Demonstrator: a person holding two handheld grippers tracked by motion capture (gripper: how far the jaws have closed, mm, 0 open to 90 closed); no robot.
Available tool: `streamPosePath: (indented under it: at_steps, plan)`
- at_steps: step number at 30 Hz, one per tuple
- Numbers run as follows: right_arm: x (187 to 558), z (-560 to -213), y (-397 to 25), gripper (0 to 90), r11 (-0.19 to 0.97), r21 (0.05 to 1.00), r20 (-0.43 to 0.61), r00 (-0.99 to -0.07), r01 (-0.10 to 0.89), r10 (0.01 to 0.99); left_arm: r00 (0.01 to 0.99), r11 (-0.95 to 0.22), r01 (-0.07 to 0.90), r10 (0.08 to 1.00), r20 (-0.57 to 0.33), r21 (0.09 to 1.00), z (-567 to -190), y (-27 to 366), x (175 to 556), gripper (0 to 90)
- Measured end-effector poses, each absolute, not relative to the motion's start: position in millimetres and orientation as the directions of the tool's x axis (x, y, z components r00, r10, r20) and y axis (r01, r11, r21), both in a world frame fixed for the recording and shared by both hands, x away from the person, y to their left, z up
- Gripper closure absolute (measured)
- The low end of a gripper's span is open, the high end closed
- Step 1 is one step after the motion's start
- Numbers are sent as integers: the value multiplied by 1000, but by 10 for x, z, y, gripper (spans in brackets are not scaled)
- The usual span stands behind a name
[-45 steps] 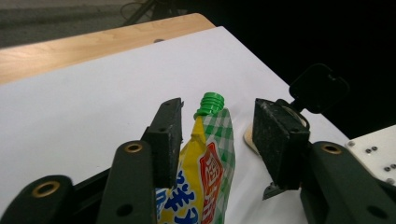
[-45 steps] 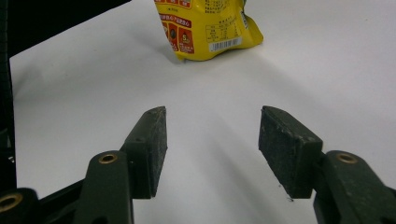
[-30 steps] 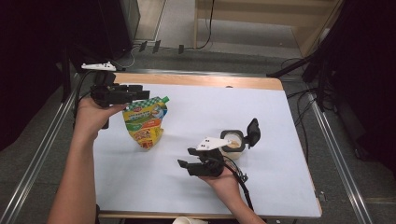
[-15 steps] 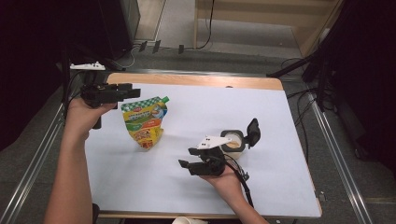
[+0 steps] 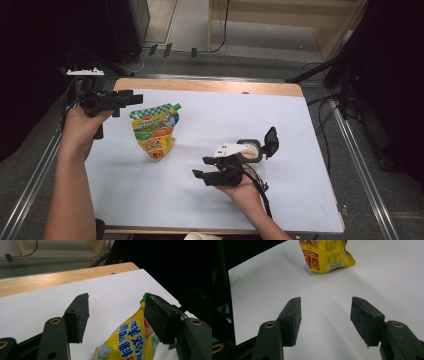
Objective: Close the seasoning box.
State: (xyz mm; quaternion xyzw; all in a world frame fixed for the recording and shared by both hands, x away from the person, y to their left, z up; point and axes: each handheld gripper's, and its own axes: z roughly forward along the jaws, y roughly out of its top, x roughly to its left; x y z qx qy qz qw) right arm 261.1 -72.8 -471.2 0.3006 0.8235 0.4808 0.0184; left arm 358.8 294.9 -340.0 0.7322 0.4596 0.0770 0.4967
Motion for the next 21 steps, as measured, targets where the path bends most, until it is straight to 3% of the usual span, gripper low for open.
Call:
streamPosePath:
  at_steps: [21]
  plan:
    - [2671,-4411,-977,429,322,822,256,-809,470,530,563,-123,632,751,-344,765,-3730,2958,3732,382]
